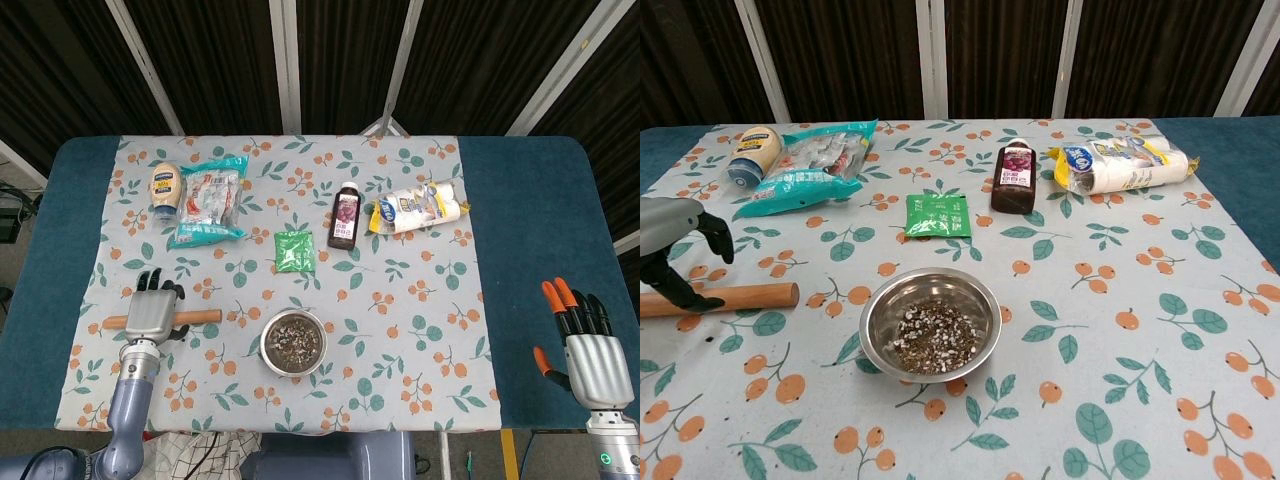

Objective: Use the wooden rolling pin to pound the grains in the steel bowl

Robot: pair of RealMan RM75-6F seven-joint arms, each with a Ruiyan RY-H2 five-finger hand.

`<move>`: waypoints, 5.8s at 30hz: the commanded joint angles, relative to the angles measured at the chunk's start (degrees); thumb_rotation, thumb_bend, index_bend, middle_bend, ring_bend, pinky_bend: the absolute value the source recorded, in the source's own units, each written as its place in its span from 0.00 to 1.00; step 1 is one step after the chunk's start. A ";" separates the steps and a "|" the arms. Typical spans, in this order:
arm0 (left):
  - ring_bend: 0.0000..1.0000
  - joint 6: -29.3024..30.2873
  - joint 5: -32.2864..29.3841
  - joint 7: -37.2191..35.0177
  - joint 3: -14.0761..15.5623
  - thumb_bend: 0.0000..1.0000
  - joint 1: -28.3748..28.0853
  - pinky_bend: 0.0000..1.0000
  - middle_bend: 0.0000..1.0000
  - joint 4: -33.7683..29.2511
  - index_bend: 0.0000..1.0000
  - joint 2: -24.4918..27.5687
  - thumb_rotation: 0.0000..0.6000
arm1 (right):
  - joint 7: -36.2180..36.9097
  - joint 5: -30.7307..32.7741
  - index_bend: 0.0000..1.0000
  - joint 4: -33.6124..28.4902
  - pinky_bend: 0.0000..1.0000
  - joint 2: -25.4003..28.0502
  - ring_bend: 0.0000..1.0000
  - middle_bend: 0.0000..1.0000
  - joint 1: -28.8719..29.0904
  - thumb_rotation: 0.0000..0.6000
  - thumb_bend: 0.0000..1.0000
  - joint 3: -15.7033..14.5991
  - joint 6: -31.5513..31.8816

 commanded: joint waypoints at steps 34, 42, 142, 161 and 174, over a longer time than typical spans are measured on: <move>0.01 2.06 -3.73 1.83 1.90 0.40 -5.53 0.00 0.48 5.75 0.47 -6.70 1.00 | 0.26 0.47 0.00 -0.38 0.00 0.15 0.00 0.00 0.02 1.00 0.37 0.00 -0.42; 0.03 1.90 -4.51 2.04 1.95 0.42 -6.12 0.00 0.52 6.50 0.51 -7.03 1.00 | 0.33 0.57 0.00 -0.47 0.00 0.15 0.00 0.00 0.03 1.00 0.37 0.01 -0.51; 0.19 9.13 18.78 -23.91 -6.00 0.89 -2.16 0.00 0.71 -13.57 0.67 9.93 1.00 | -0.43 1.51 0.00 -1.12 0.00 0.12 0.00 0.00 -0.04 1.00 0.37 0.00 -1.18; 0.19 9.12 16.31 -16.94 -9.21 0.89 -7.63 0.00 0.71 -21.41 0.67 4.66 1.00 | -0.34 1.89 0.00 -1.07 0.00 0.14 0.00 0.00 0.00 1.00 0.37 0.18 -1.30; 0.19 9.88 14.54 -12.18 -7.98 0.89 -11.19 0.00 0.71 -21.65 0.67 -2.47 1.00 | -0.25 2.53 0.00 -1.20 0.00 0.29 0.00 0.00 0.04 1.00 0.37 0.33 -1.67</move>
